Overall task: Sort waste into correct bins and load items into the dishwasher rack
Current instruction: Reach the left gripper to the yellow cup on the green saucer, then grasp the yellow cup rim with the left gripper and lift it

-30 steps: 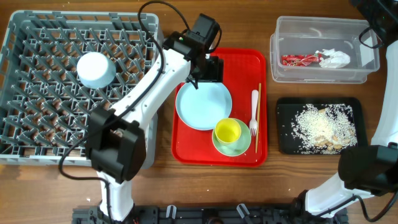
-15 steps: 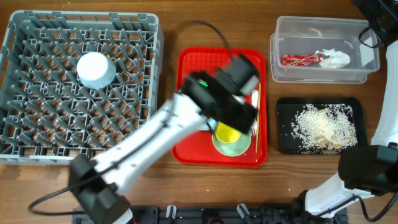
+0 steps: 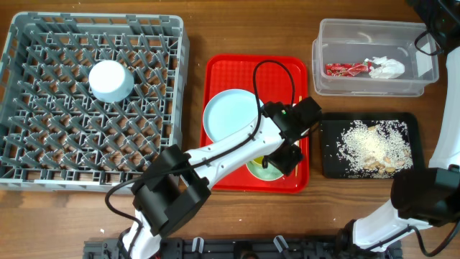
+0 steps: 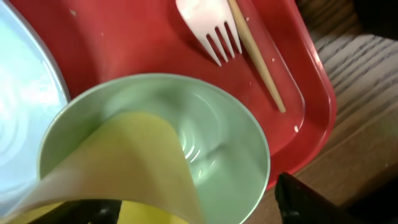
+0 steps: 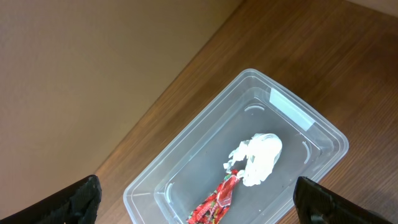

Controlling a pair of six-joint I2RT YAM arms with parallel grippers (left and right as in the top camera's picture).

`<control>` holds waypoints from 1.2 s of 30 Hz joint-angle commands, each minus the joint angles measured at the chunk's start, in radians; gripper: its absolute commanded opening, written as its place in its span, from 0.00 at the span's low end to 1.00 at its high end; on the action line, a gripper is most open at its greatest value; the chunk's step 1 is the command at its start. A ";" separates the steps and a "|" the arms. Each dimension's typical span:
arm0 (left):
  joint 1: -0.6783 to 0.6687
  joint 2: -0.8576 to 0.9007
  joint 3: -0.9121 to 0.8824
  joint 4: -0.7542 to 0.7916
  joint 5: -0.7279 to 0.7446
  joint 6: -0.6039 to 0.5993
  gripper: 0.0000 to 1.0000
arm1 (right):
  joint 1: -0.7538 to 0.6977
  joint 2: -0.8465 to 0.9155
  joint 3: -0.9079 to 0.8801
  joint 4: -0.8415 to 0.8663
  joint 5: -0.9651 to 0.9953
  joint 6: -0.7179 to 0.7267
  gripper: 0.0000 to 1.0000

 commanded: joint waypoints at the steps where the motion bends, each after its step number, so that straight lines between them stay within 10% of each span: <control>1: 0.004 0.002 -0.011 0.006 -0.019 0.014 0.61 | 0.003 0.010 0.003 0.003 0.017 0.011 1.00; 10: 0.000 0.002 -0.051 0.025 -0.019 0.010 0.36 | 0.003 0.010 0.003 0.002 0.017 0.010 1.00; 14: 0.000 0.002 -0.051 0.035 -0.029 0.011 0.04 | 0.003 0.010 0.003 0.002 0.017 0.010 1.00; 28: 0.000 -0.101 -0.049 0.045 -0.049 -0.021 0.04 | 0.003 0.010 0.003 0.002 0.017 0.010 1.00; 36: 0.001 -0.194 -0.049 0.016 -0.375 -0.097 0.04 | 0.003 0.010 0.003 0.002 0.017 0.010 1.00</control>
